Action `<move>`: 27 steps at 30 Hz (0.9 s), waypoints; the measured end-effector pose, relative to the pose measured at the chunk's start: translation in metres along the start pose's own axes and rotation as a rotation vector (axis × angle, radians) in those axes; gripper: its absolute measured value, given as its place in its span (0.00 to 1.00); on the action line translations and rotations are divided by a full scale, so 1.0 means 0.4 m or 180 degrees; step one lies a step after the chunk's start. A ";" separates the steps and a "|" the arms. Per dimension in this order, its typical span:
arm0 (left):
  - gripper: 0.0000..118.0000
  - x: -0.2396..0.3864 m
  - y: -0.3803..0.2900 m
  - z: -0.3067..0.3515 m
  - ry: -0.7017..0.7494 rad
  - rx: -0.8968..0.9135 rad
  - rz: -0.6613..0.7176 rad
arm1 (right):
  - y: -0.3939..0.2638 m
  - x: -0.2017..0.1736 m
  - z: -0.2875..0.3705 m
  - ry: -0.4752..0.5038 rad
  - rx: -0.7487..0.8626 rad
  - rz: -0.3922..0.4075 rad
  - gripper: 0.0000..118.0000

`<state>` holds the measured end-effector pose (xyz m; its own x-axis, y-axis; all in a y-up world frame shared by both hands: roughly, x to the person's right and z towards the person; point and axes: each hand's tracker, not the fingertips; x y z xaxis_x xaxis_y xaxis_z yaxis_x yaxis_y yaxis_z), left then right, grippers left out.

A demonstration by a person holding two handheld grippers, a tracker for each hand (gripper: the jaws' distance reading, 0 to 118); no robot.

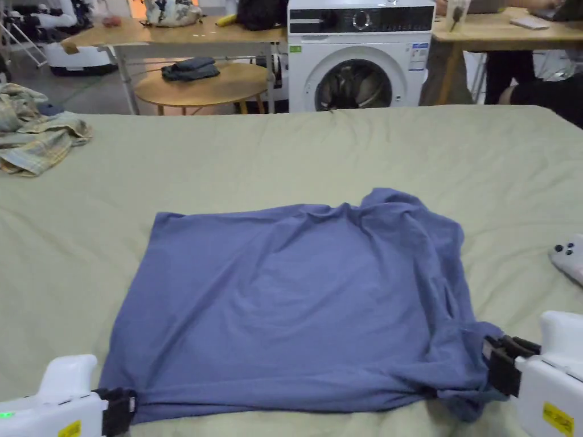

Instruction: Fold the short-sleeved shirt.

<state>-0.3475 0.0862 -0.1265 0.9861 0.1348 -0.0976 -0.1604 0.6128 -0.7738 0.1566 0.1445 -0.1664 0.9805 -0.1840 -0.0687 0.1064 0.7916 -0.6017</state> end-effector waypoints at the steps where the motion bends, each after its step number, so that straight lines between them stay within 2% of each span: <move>1: 0.04 0.005 -0.001 -0.003 0.0025 -0.0012 -0.0111 | -0.004 0.009 0.006 -0.0002 0.0006 -0.0088 0.05; 3: 0.04 0.010 0.000 -0.001 0.0034 -0.0015 -0.0163 | -0.011 0.027 0.007 -0.0022 -0.0085 -0.0262 0.46; 4: 0.04 0.008 0.001 0.000 0.0043 -0.0004 -0.0148 | -0.018 0.038 0.000 0.0049 -0.0166 -0.0348 0.48; 7: 0.04 0.006 -0.006 0.012 -0.0009 0.0027 -0.0044 | -0.058 0.052 -0.018 0.0112 -0.0319 -0.0564 0.48; 13: 0.04 0.011 -0.010 0.020 -0.0058 0.0045 0.0016 | -0.107 0.045 -0.099 0.0213 -0.0510 -0.0616 0.46; 14: 0.04 0.012 -0.011 0.021 -0.0056 0.0049 0.0010 | -0.112 0.044 -0.108 0.0242 -0.0516 -0.0630 0.36; 15: 0.04 0.010 -0.010 0.021 -0.0056 0.0054 0.0013 | -0.117 0.044 -0.118 0.0228 -0.0509 -0.0638 0.11; 16: 0.04 0.009 -0.010 0.022 -0.0057 0.0064 0.0035 | -0.120 0.044 -0.118 0.0192 -0.0502 -0.0672 0.09; 19: 0.03 -0.015 0.001 0.034 -0.0117 0.0039 0.0109 | -0.108 0.053 -0.081 0.0276 -0.0407 -0.0697 0.08; 22: 0.03 -0.009 0.055 0.093 -0.0165 0.0346 0.0204 | -0.032 0.037 -0.039 0.0308 -0.0139 -0.0511 0.07; 24: 0.03 -0.006 0.137 0.104 -0.0280 0.0467 0.0195 | 0.046 0.022 -0.064 0.0262 -0.0083 -0.0362 0.07; 27: 0.03 0.009 0.278 0.080 -0.0188 0.0669 -0.0030 | 0.170 0.001 -0.148 0.0280 0.0017 -0.0300 0.07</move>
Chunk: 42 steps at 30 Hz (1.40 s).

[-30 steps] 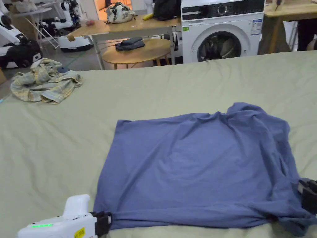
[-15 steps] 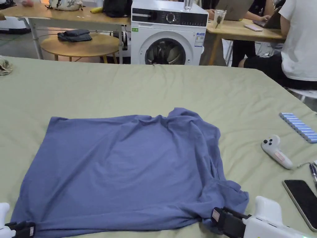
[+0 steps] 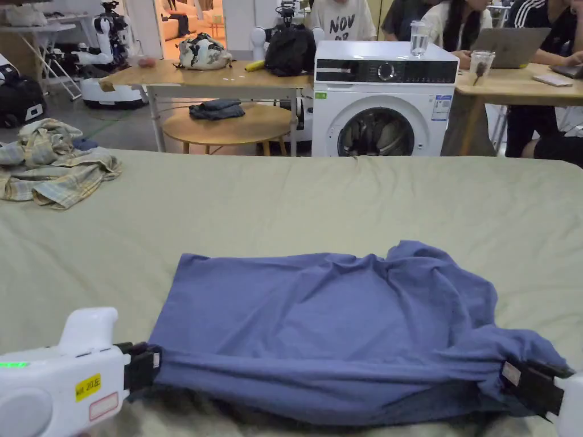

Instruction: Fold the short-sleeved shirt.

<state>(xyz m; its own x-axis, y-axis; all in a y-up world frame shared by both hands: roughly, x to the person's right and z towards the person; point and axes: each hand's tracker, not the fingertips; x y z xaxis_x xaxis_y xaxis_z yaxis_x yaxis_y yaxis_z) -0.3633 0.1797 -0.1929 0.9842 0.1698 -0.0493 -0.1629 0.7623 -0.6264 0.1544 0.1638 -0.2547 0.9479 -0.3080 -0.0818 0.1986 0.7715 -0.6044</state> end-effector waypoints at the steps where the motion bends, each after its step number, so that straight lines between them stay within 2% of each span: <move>1: 0.03 -0.002 0.040 -0.033 0.0017 -0.0006 -0.0052 | 0.036 -0.001 -0.042 0.0006 -0.0014 0.0010 0.07; 8: 0.03 -0.036 0.203 -0.308 0.0099 -0.0172 0.0065 | 0.152 -0.017 -0.332 -0.0198 -0.0264 0.0156 0.08; 9: 0.03 -0.035 0.209 -0.335 0.0141 -0.0205 0.0101 | 0.154 -0.018 -0.360 -0.0231 -0.0292 0.0176 0.12; 10: 0.03 -0.040 0.210 -0.358 0.0140 -0.0205 0.0188 | 0.152 -0.015 -0.383 -0.0268 -0.0323 0.0159 0.21; 11: 0.14 -0.043 0.208 -0.376 0.0111 -0.0162 0.0299 | 0.143 -0.008 -0.399 -0.0290 -0.0346 0.0131 0.33; 12: 0.36 -0.042 0.200 -0.383 0.0080 -0.0165 0.0360 | 0.137 -0.003 -0.410 -0.0317 -0.0363 0.0105 0.41; 14: 0.40 -0.042 0.186 -0.377 0.0078 -0.0005 0.0442 | 0.131 0.009 -0.405 -0.0354 -0.0309 0.0105 0.42; 16: 0.42 -0.037 0.180 -0.338 0.0060 0.0300 0.0387 | 0.132 0.017 -0.375 -0.0405 -0.0099 0.0243 0.43; 20: 0.42 -0.011 0.184 -0.243 -0.0004 0.0738 0.0192 | 0.143 -0.006 -0.303 -0.0225 0.0133 0.0455 0.44; 23: 0.42 0.038 0.186 -0.181 -0.0030 0.1074 -0.0158 | 0.148 -0.052 -0.274 -0.0073 0.0183 0.0707 0.39; 25: 0.38 0.084 0.200 -0.153 0.0103 0.1223 -0.0608 | 0.150 -0.091 -0.268 -0.0135 0.0231 0.0870 0.16; 26: 0.29 0.099 0.204 -0.149 0.0139 0.1164 -0.0677 | 0.148 -0.104 -0.263 -0.0110 0.0261 0.0878 0.08; 27: 0.08 0.110 0.207 -0.149 0.0083 0.1033 -0.0674 | 0.146 -0.116 -0.262 -0.0084 0.0255 0.0911 0.03; 28: 0.00 0.116 0.212 -0.153 0.0002 0.0916 -0.0656 | 0.144 -0.130 -0.259 -0.0110 0.0238 0.0986 0.00; 30: 0.00 0.113 0.197 -0.153 -0.0129 0.0781 -0.0518 | 0.133 -0.150 -0.241 -0.0219 0.0293 0.1062 0.00; 35: 0.00 0.086 0.144 -0.104 -0.0097 0.0796 -0.0395 | 0.105 -0.146 -0.180 -0.0186 0.0312 0.1052 0.00; 39: 0.00 -0.010 0.113 -0.086 -0.0186 0.0644 0.0164 | 0.087 -0.108 -0.132 -0.0057 0.0312 0.0746 0.00; 40: 0.06 -0.030 0.108 -0.090 -0.0032 0.0581 0.0197 | 0.079 -0.096 -0.123 -0.0023 0.0312 0.0654 0.00; 41: 0.27 -0.046 0.105 -0.101 0.0126 0.0513 0.0170 | 0.073 -0.086 -0.117 -0.0019 0.0305 0.0588 0.00; 42: 0.42 -0.066 0.103 -0.116 0.0203 0.0332 0.0117 | 0.067 -0.075 -0.115 -0.0004 0.0290 0.0519 0.00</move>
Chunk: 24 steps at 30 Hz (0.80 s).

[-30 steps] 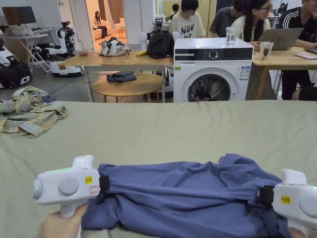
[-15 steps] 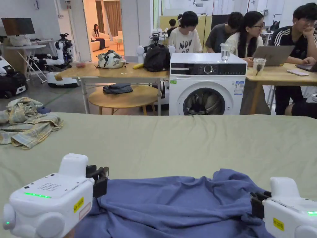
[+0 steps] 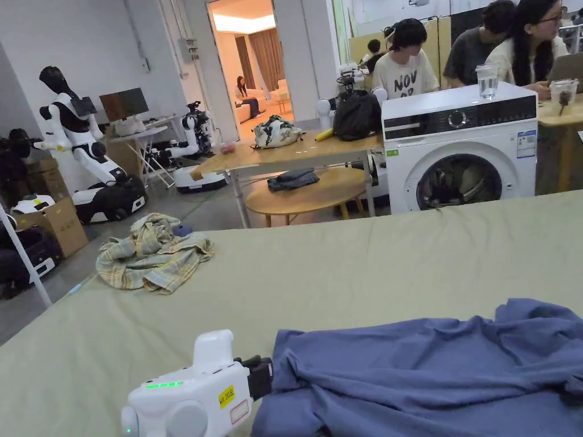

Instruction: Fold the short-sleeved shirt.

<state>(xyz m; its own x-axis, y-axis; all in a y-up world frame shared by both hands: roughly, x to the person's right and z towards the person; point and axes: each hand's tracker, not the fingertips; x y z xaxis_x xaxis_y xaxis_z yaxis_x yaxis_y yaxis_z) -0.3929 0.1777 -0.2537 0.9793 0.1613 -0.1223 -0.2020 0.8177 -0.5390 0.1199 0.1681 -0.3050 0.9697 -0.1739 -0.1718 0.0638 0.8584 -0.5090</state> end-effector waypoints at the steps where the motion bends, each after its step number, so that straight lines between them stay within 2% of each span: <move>1: 0.42 -0.019 -0.004 -0.022 -0.0070 -0.0161 0.0056 | -0.006 0.006 0.005 0.0023 -0.0031 -0.0059 0.00; 4: 0.43 -0.029 -0.024 -0.074 -0.0282 -0.0269 0.0364 | -0.024 0.024 0.001 0.0048 -0.0070 -0.0106 0.00; 6: 0.43 -0.016 -0.040 -0.119 -0.0254 -0.0329 0.0317 | -0.029 0.029 -0.005 0.0010 -0.0143 -0.0094 0.00; 9: 0.43 -0.024 -0.082 -0.214 -0.0157 -0.0803 0.0476 | -0.036 0.047 0.000 0.0003 -0.0187 -0.0107 0.00; 10: 0.39 -0.025 -0.103 -0.239 -0.0130 -0.0965 0.0543 | -0.039 0.053 0.005 -0.0024 -0.0197 -0.0104 0.00; 12: 0.18 -0.008 -0.128 -0.248 0.0092 -0.0931 0.0403 | -0.045 0.072 0.014 -0.0076 -0.0216 -0.0110 0.00; 13: 0.12 0.001 -0.120 -0.238 0.0072 -0.0756 0.0360 | -0.046 0.083 0.015 -0.0108 -0.0235 -0.0126 0.00; 14: 0.05 0.009 -0.118 -0.241 0.0052 -0.0865 0.0346 | -0.048 0.091 0.018 -0.0155 -0.0249 -0.0153 0.00; 15: 0.01 0.015 -0.113 -0.251 0.0051 -0.0964 0.0264 | -0.050 0.100 0.020 -0.0193 -0.0248 -0.0198 0.00; 18: 0.00 0.014 -0.105 -0.261 0.0082 -0.1026 0.0255 | -0.059 0.128 0.012 -0.0165 -0.0292 -0.0542 0.01; 19: 0.00 0.012 -0.105 -0.260 0.0075 -0.1030 0.0246 | -0.062 0.133 0.004 -0.0130 -0.0335 -0.0650 0.16; 21: 0.00 0.015 -0.105 -0.258 0.0067 -0.1035 0.0215 | -0.073 0.149 -0.035 -0.0065 -0.0482 -0.0878 0.68; 23: 0.00 0.005 -0.107 -0.261 0.0069 -0.1004 0.0207 | -0.081 0.150 -0.089 -0.0010 -0.0686 -0.0981 0.65; 24: 0.00 0.003 -0.107 -0.261 0.0062 -0.1002 0.0221 | -0.082 0.141 -0.119 -0.0069 -0.0780 -0.0946 0.65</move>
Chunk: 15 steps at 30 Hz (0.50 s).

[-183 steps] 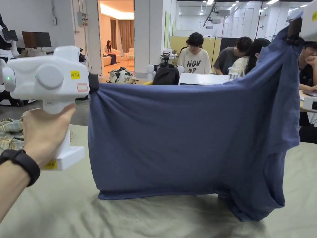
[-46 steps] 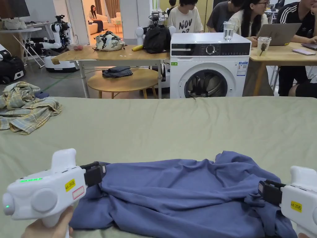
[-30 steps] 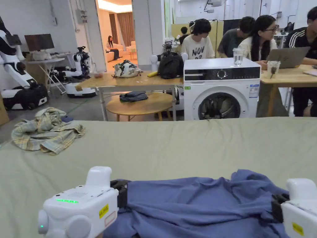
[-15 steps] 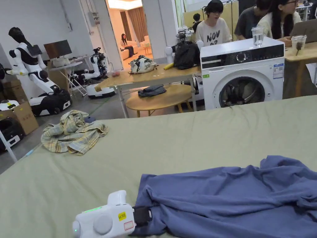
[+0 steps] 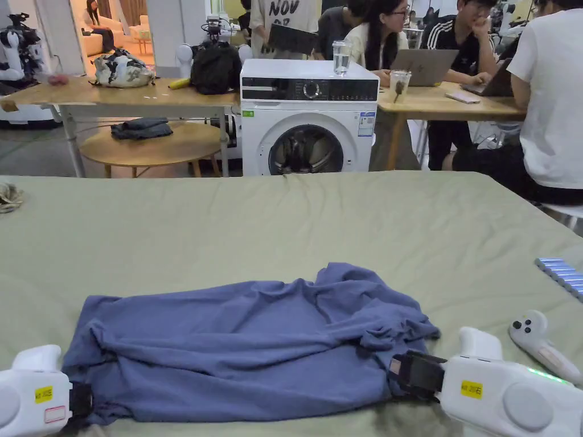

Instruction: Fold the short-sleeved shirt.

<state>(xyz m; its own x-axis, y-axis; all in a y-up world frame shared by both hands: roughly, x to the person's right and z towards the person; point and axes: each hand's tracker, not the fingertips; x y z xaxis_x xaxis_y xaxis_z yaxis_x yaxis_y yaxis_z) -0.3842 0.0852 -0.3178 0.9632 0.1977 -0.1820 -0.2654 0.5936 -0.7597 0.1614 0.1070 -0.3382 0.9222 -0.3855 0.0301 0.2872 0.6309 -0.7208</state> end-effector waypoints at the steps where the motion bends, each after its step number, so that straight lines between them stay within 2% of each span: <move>1: 0.00 -0.001 0.001 0.000 -0.0008 -0.0002 0.0005 | 0.002 -0.015 -0.028 -0.0038 -0.0084 0.0036 0.62; 2: 0.00 -0.008 0.001 -0.004 -0.0017 -0.0008 0.0014 | 0.003 -0.023 -0.060 -0.0056 -0.0143 0.0066 0.53; 3: 0.00 -0.013 0.003 -0.004 -0.0032 -0.0014 0.0028 | 0.002 -0.026 -0.093 -0.0098 -0.0238 0.0084 0.23; 4: 0.00 -0.017 0.003 -0.005 -0.0052 -0.0016 0.0048 | -0.004 -0.029 -0.118 -0.0136 -0.0270 0.0110 0.10; 5: 0.00 -0.021 0.002 -0.004 -0.0073 -0.0012 0.0070 | -0.012 -0.035 -0.127 -0.0220 -0.0217 0.0173 0.08; 6: 0.00 -0.031 0.000 -0.008 -0.0097 -0.0001 0.0094 | -0.017 -0.034 -0.121 -0.0111 -0.0169 0.0102 0.07; 8: 0.00 -0.041 -0.004 -0.005 -0.0144 0.0031 0.0125 | -0.011 -0.025 -0.101 -0.0081 -0.0147 -0.0011 0.07; 10: 0.00 -0.047 -0.001 0.015 -0.0198 0.0067 0.0228 | -0.014 -0.027 -0.064 -0.0105 -0.0035 0.0038 0.07; 11: 0.00 -0.042 -0.005 0.035 -0.0197 0.0155 0.0244 | -0.019 -0.036 -0.041 -0.0228 0.0152 0.0148 0.07; 13: 0.00 -0.012 -0.025 0.105 -0.0018 0.0550 0.0004 | -0.027 -0.053 0.009 -0.0254 0.0375 0.0310 0.06; 15: 0.00 0.017 -0.028 0.155 -0.0103 0.0546 -0.0188 | -0.027 -0.055 0.036 -0.0182 0.0314 0.0275 0.06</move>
<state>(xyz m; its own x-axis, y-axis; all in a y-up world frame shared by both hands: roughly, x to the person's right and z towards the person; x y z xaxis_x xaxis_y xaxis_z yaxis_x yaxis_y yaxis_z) -0.3773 0.1282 -0.2718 0.9762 0.1821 -0.1180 -0.2146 0.7288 -0.6503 0.1417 0.1183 -0.3211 0.9571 -0.2896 0.0121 0.2274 0.7244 -0.6508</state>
